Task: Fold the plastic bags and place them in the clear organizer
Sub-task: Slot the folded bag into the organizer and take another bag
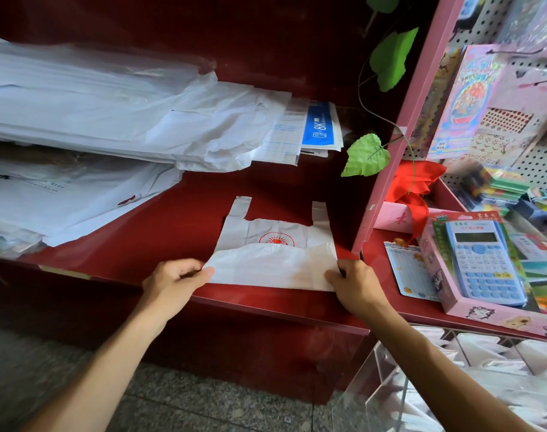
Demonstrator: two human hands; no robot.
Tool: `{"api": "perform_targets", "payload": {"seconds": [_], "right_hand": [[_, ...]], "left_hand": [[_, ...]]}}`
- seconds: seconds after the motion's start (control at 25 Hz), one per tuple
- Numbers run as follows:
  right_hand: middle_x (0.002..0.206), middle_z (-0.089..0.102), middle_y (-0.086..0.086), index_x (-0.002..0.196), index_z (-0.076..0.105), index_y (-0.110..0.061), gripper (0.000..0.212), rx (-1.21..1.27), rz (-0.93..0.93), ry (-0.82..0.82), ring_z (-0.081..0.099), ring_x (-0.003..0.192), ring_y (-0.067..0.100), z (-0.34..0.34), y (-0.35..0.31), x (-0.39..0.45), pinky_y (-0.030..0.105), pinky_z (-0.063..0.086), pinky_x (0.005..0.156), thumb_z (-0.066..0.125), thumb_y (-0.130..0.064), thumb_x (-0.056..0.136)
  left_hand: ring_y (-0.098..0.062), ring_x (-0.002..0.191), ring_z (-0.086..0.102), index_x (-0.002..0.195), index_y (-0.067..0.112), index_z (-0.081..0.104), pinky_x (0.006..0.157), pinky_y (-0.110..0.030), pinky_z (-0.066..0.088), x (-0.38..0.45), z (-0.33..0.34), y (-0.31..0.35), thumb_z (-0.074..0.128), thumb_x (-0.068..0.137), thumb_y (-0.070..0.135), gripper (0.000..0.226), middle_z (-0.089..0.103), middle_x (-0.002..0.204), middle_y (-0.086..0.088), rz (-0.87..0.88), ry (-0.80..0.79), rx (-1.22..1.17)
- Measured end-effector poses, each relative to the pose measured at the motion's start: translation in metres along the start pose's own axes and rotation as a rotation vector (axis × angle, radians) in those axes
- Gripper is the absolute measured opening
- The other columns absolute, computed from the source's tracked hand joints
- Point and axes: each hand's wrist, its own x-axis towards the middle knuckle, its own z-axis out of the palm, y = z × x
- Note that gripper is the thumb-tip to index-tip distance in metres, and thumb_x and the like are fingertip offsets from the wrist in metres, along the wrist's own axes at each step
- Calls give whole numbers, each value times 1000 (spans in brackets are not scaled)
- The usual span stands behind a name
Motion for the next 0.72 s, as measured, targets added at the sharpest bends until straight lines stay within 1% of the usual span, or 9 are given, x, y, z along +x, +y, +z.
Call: {"api": "perform_targets", "payload": {"seconds": [0.08, 0.16, 0.28, 0.32, 0.44, 0.6, 0.72], "right_hand": [[56, 42, 7, 61, 43, -4, 34, -10, 18, 15, 41, 58, 30, 2, -1, -1, 33, 28, 48, 60, -18, 87], [58, 48, 8, 65, 49, -1, 32, -21, 43, 31, 48, 61, 33, 2, -1, -2, 33, 33, 51, 61, -21, 87], [62, 52, 3, 63, 50, -11, 35, -72, 75, 51, 55, 67, 32, -1, 1, -4, 31, 37, 55, 62, -30, 91], [66, 54, 2, 64, 51, -14, 36, -95, 80, 54, 58, 71, 32, -1, 1, -4, 31, 40, 59, 62, -34, 92], [79, 62, 6, 70, 51, -16, 34, -155, 77, 61, 63, 81, 34, 0, 1, -3, 33, 45, 66, 59, -39, 94], [83, 61, 6, 76, 52, -15, 31, -176, 71, 54, 63, 85, 35, 0, 0, -3, 33, 43, 67, 56, -38, 96], [83, 60, 4, 79, 55, -14, 30, -187, 77, 47, 63, 85, 33, -1, 0, -3, 32, 42, 68, 56, -39, 96]], "left_hand": [[-25, 83, 66, 76, 30, 73, 83, -37, 47, -2, 1, 0, 73, 74, 52, 22, 70, 71, 0, 4, 31, 9], [-22, 82, 66, 68, 25, 70, 83, -36, 43, -3, 4, 4, 75, 83, 42, 23, 70, 67, 5, 19, 85, 104], [-18, 79, 63, 67, 26, 68, 82, -34, 27, -4, 10, 11, 69, 87, 43, 25, 69, 66, 10, 19, 145, 246], [-18, 77, 63, 67, 26, 68, 81, -34, 24, -3, 11, 12, 68, 87, 44, 27, 67, 63, 10, 7, 158, 281], [-19, 72, 61, 64, 25, 67, 81, -37, 25, -1, 16, 15, 67, 88, 43, 30, 60, 56, 9, 11, 166, 353], [-21, 78, 62, 67, 26, 69, 81, -33, 22, -2, 17, 17, 70, 86, 42, 25, 68, 66, 6, -43, 191, 193], [-21, 81, 63, 69, 27, 69, 82, -33, 23, -3, 17, 16, 71, 85, 41, 22, 69, 68, 9, -27, 200, 181]]}}
